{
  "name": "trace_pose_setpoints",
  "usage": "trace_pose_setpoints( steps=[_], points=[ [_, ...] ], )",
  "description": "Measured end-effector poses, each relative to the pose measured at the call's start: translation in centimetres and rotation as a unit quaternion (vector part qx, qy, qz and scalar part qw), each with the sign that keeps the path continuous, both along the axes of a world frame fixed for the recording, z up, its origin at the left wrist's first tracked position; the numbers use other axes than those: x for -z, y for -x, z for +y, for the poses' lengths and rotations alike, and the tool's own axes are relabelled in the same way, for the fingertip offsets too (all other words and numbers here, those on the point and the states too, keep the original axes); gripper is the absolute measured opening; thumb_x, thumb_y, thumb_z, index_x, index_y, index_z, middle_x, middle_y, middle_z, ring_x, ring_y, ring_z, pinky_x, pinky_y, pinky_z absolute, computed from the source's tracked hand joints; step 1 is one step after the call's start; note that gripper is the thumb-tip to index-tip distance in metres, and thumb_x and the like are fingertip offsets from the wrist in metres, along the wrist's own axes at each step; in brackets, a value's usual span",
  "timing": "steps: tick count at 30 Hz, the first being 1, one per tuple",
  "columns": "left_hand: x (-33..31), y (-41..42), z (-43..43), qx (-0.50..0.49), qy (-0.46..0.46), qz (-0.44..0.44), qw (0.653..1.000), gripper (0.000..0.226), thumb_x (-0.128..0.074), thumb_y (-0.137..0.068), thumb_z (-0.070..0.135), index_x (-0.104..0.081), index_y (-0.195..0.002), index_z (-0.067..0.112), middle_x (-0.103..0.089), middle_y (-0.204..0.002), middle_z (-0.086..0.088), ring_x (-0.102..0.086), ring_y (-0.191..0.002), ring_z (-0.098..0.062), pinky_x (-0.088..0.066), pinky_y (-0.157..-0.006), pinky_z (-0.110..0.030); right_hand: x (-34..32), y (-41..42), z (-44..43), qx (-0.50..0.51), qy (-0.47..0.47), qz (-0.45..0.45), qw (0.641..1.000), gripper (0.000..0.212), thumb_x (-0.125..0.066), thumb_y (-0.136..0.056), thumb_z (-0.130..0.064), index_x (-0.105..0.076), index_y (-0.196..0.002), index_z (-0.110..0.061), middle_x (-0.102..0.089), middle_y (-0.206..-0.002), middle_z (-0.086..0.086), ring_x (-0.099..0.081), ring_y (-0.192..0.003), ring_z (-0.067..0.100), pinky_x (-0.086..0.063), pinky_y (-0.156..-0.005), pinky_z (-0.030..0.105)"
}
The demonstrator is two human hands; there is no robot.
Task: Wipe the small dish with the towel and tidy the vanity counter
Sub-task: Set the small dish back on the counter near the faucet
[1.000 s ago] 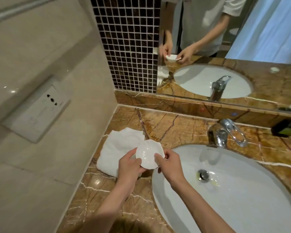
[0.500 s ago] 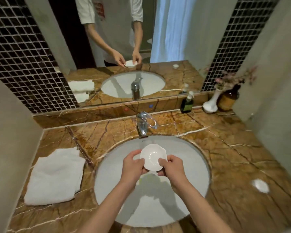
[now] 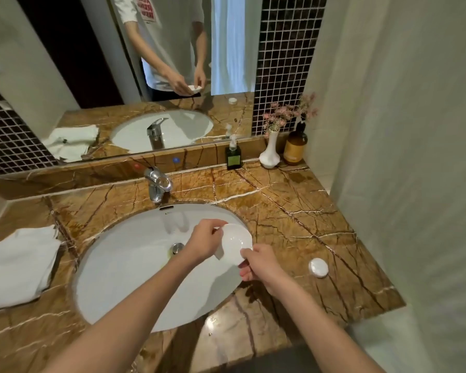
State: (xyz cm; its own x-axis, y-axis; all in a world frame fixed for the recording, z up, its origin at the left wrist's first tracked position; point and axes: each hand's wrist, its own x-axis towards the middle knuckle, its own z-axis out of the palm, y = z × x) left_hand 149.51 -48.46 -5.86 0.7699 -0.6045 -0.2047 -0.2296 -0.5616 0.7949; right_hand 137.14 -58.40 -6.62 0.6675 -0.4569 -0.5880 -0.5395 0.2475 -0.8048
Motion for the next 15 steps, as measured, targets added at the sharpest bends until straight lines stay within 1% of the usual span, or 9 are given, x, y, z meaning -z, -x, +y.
trace_pose_setpoints(
  steps=[1, 2, 5, 7, 9, 10, 12, 14, 15],
  points=[
    [0.1, 0.6, -0.4, 0.01, -0.007, -0.01, 1.0, 0.031, -0.045, -0.095, 0.006, -0.067, -0.117, 0.007, -0.067, -0.121, -0.011, -0.06, -0.11, -0.025, -0.051, -0.094, -0.039, 0.1, 0.5, -0.7, -0.006, 0.009, 0.003, 1.0, 0.017, -0.049, -0.095, -0.013, -0.057, -0.098, 0.002, -0.062, -0.078, 0.019, -0.056, -0.046, 0.016, -0.048, -0.043, 0.024],
    [0.2, 1.1, -0.8, 0.016, -0.012, -0.018, 1.0, 0.031, -0.045, -0.095, 0.007, -0.066, -0.118, 0.008, -0.066, -0.124, -0.009, -0.059, -0.112, -0.023, -0.049, -0.096, -0.036, 0.3, 0.9, -1.2, -0.011, 0.016, 0.005, 1.0, 0.017, -0.049, -0.096, -0.014, -0.058, -0.097, 0.0, -0.064, -0.078, 0.018, -0.057, -0.047, 0.016, -0.049, -0.044, 0.024],
    [0.2, 1.9, -1.3, 0.008, -0.016, -0.025, 1.0, 0.032, -0.047, -0.096, 0.011, -0.061, -0.124, 0.01, -0.061, -0.13, -0.007, -0.057, -0.115, -0.02, -0.044, -0.093, -0.027, 0.7, 1.3, -2.3, -0.024, 0.03, 0.008, 0.999, 0.013, -0.047, -0.097, -0.013, -0.058, -0.094, -0.006, -0.066, -0.075, 0.016, -0.059, -0.049, 0.015, -0.048, -0.046, 0.023],
    [0.4, 2.2, -1.4, -0.02, 0.002, -0.008, 1.0, 0.035, -0.05, -0.096, 0.016, -0.056, -0.13, 0.011, -0.058, -0.134, -0.007, -0.056, -0.116, -0.021, -0.043, -0.094, -0.028, 1.0, 1.0, -2.7, -0.02, 0.027, 0.007, 0.999, 0.013, -0.047, -0.096, -0.011, -0.058, -0.095, -0.005, -0.065, -0.072, 0.015, -0.057, -0.047, 0.015, -0.047, -0.045, 0.023],
    [0.9, 2.4, -1.4, -0.058, 0.016, 0.019, 0.998, 0.044, -0.056, -0.093, 0.023, -0.05, -0.134, 0.009, -0.058, -0.133, -0.011, -0.058, -0.113, -0.024, -0.049, -0.087, -0.031, 1.3, 0.5, -2.9, -0.001, 0.025, 0.004, 1.0, 0.013, -0.048, -0.096, -0.011, -0.058, -0.093, -0.004, -0.063, -0.067, 0.013, -0.056, -0.046, 0.014, -0.047, -0.045, 0.024],
    [1.2, 2.4, -1.4, -0.079, 0.013, 0.038, 0.996, 0.048, -0.058, -0.092, 0.025, -0.047, -0.136, 0.007, -0.058, -0.129, -0.015, -0.06, -0.109, -0.027, -0.053, -0.079, -0.031, 1.5, 0.1, -3.0, 0.008, 0.031, 0.007, 0.999, 0.013, -0.048, -0.096, -0.011, -0.057, -0.092, -0.003, -0.063, -0.064, 0.012, -0.057, -0.046, 0.015, -0.048, -0.047, 0.025],
    [2.0, 2.2, -1.3, -0.126, 0.009, 0.112, 0.986, 0.053, -0.06, -0.09, 0.025, -0.043, -0.137, 0.004, -0.061, -0.118, -0.021, -0.068, -0.089, -0.03, -0.058, -0.062, -0.032, 1.8, -0.9, -3.1, 0.024, 0.046, 0.014, 0.999, 0.014, -0.048, -0.096, -0.012, -0.056, -0.09, -0.002, -0.062, -0.06, 0.01, -0.057, -0.048, 0.017, -0.048, -0.05, 0.027],
    [2.9, 1.3, -1.4, -0.174, 0.044, 0.216, 0.96, 0.048, -0.061, -0.089, 0.02, -0.046, -0.13, 0.0, -0.066, -0.099, -0.02, -0.071, -0.067, -0.029, -0.059, -0.056, -0.035, 2.1, -2.2, -3.3, 0.039, 0.063, 0.023, 0.997, 0.015, -0.047, -0.097, -0.012, -0.055, -0.085, -0.006, -0.062, -0.056, 0.009, -0.055, -0.044, 0.015, -0.046, -0.048, 0.027],
    [3.2, 0.9, -1.5, -0.188, 0.064, 0.25, 0.948, 0.042, -0.062, -0.089, 0.016, -0.05, -0.124, -0.004, -0.067, -0.088, -0.018, -0.07, -0.06, -0.028, -0.058, -0.054, -0.035, 2.2, -2.9, -3.5, 0.042, 0.071, 0.027, 0.996, 0.016, -0.047, -0.097, -0.012, -0.054, -0.084, -0.007, -0.062, -0.055, 0.008, -0.054, -0.042, 0.014, -0.045, -0.047, 0.026]
  ],
)
